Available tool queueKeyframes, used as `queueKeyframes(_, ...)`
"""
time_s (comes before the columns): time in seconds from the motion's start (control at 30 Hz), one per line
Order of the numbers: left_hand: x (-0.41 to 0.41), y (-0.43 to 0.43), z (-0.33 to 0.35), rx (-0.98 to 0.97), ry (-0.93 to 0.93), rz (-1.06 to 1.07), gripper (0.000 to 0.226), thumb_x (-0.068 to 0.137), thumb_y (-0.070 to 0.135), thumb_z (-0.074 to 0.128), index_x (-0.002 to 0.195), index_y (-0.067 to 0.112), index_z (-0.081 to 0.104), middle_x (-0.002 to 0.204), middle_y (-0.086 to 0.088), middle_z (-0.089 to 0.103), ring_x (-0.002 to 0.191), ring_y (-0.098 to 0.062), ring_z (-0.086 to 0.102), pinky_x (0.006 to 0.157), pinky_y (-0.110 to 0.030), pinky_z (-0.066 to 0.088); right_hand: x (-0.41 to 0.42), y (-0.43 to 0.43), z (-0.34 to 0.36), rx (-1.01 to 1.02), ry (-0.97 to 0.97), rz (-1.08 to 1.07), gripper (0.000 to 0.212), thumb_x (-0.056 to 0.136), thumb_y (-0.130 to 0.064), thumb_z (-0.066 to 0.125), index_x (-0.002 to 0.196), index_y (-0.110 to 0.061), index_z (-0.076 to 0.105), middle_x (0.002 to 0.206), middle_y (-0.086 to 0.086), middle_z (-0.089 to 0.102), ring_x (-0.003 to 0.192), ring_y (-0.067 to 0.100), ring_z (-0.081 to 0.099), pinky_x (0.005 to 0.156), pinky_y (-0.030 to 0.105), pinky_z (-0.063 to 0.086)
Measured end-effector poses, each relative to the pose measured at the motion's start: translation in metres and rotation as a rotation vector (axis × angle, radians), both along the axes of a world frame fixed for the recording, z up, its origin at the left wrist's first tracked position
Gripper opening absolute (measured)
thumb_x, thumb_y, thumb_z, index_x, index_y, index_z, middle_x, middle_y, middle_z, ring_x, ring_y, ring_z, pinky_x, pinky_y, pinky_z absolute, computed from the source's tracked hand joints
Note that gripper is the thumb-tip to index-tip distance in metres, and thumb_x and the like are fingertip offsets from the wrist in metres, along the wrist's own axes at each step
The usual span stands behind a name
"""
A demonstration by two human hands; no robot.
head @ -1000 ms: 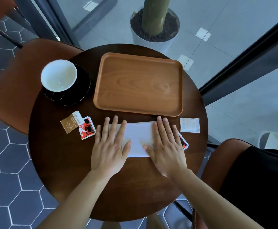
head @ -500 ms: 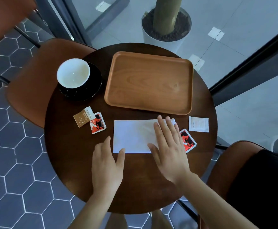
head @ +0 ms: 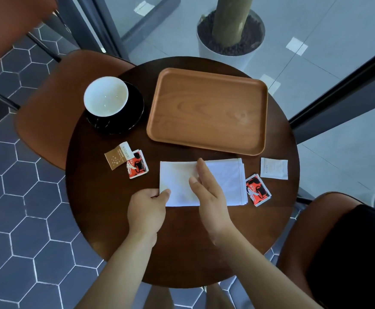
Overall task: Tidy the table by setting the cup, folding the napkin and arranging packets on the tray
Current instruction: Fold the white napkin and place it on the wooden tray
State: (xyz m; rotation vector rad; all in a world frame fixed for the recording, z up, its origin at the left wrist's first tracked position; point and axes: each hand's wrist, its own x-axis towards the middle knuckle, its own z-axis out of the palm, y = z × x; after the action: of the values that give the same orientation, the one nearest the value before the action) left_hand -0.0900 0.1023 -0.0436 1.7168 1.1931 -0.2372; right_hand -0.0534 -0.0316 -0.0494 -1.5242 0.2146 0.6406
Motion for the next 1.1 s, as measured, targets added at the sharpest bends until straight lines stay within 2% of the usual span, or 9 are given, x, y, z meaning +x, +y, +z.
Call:
queueKeyframes(0.07,0.0,0.001,-0.002,-0.049,-0.005,0.034,0.005,0.093,0.029,0.07,0.091,0.032,0.068,0.089,0.017,0.064,0.081,-0.004,0.059,0.076,-0.037,0.056,-0.004,-0.005,0.002,0.011,-0.027,-0.008,0.06,0.097,-0.039,0.056,0.153,-0.043,0.035,0.153,-0.029,0.037,0.141,-0.011,0.032,0.11,0.015,0.031)
queueKeyframes(0.1,-0.001,0.001,-0.003,-0.053,-0.012,0.037,0.01,0.093,0.028,0.071,0.087,0.033,0.065,0.091,0.015,0.065,0.083,-0.005,0.06,0.074,-0.035,0.055,-0.008,-0.008,0.002,0.016,-0.033,-0.019,0.061,0.094,-0.04,0.056,0.152,-0.043,0.037,0.152,-0.032,0.039,0.139,-0.013,0.034,0.107,0.009,0.034)
queueKeyframes(0.27,-0.002,-0.002,-0.002,-0.024,-0.027,0.018,0.005,0.093,0.027,0.069,0.09,0.027,0.065,0.091,0.006,0.071,0.079,-0.011,0.068,0.059,-0.026,0.047,-0.044,-0.019,-0.004,0.022,0.0,-0.027,0.055,0.096,-0.029,0.058,0.148,-0.038,0.043,0.134,-0.044,0.051,0.13,-0.018,0.043,0.1,0.001,0.037)
queueKeyframes(0.33,-0.001,-0.005,0.001,-0.043,-0.031,0.019,0.011,0.095,0.026,0.066,0.087,0.031,0.06,0.089,0.007,0.07,0.069,-0.012,0.072,0.055,-0.026,0.05,-0.055,-0.02,-0.006,0.017,0.013,-0.015,0.056,0.099,-0.02,0.058,0.151,-0.032,0.041,0.137,-0.038,0.053,0.132,-0.016,0.044,0.102,0.004,0.037)
queueKeyframes(0.47,0.0,-0.007,0.004,-0.071,-0.058,0.047,0.009,0.097,0.024,0.064,0.092,0.028,0.059,0.091,0.007,0.07,0.062,-0.008,0.073,0.049,-0.024,0.054,-0.058,-0.02,-0.005,-0.016,-0.017,-0.013,0.061,0.092,-0.029,0.057,0.151,-0.035,0.041,0.14,-0.04,0.05,0.134,-0.016,0.041,0.103,0.004,0.035)
queueKeyframes(0.7,-0.002,-0.011,0.007,-0.049,-0.111,0.064,0.007,0.096,0.022,0.066,0.093,0.025,0.06,0.089,0.002,0.073,0.064,-0.012,0.075,0.057,-0.031,0.062,-0.058,-0.026,-0.003,-0.054,-0.016,0.001,0.056,0.097,-0.022,0.056,0.15,-0.032,0.043,0.143,-0.033,0.051,0.136,-0.012,0.041,0.112,0.013,0.033)
queueKeyframes(0.83,-0.004,-0.014,0.011,0.034,-0.157,0.029,0.007,0.095,0.023,0.067,0.093,0.025,0.061,0.086,0.007,0.074,0.065,-0.006,0.073,0.054,-0.024,0.059,-0.048,-0.029,0.0,-0.073,0.016,-0.007,0.047,0.101,-0.011,0.054,0.145,-0.03,0.052,0.136,-0.028,0.059,0.13,-0.01,0.05,0.104,0.009,0.041)
queueKeyframes(1.0,-0.006,-0.023,0.026,0.151,-0.224,-0.039,0.014,0.092,0.029,0.071,0.087,0.036,0.06,0.083,0.014,0.072,0.07,-0.004,0.071,0.059,-0.026,0.06,-0.005,-0.033,0.019,-0.234,-0.074,-0.071,0.022,0.1,-0.021,0.058,0.116,-0.028,0.071,0.112,-0.013,0.074,0.106,0.008,0.069,0.093,0.03,0.055)
queueKeyframes(1.1,-0.002,-0.034,0.036,0.231,-0.293,-0.098,0.012,0.089,0.025,0.074,0.087,0.03,0.064,0.078,0.016,0.069,0.073,0.0,0.068,0.057,-0.022,0.057,0.026,-0.029,0.038,-0.214,-0.05,-0.003,0.018,0.1,-0.037,0.059,0.103,-0.025,0.072,0.096,-0.005,0.076,0.087,0.013,0.073,0.077,0.031,0.062)
